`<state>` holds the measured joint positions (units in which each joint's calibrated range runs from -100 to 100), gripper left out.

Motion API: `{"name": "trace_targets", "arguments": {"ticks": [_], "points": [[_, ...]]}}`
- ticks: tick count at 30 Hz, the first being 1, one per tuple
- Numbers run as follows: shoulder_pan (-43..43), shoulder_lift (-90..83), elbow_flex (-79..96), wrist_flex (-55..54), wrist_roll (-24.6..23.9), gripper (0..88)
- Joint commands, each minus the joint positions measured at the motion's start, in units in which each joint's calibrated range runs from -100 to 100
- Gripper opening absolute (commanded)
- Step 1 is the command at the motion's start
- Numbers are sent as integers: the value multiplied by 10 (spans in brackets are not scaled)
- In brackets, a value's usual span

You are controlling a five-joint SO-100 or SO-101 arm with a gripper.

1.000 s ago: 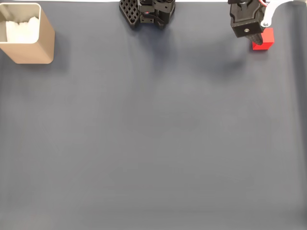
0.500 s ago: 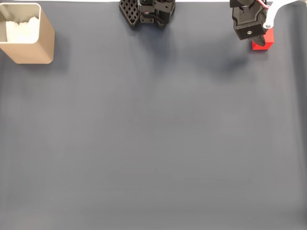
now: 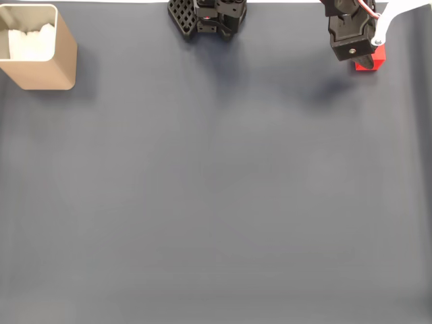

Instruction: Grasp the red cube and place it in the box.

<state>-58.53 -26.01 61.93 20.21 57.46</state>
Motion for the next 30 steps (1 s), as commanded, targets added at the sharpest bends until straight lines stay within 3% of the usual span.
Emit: {"name": "trace_targets", "arguments": {"ticks": [1, 30], "points": [[-8, 4, -8, -17, -2, 381], [-23, 52, -25, -41, -10, 385]]}}
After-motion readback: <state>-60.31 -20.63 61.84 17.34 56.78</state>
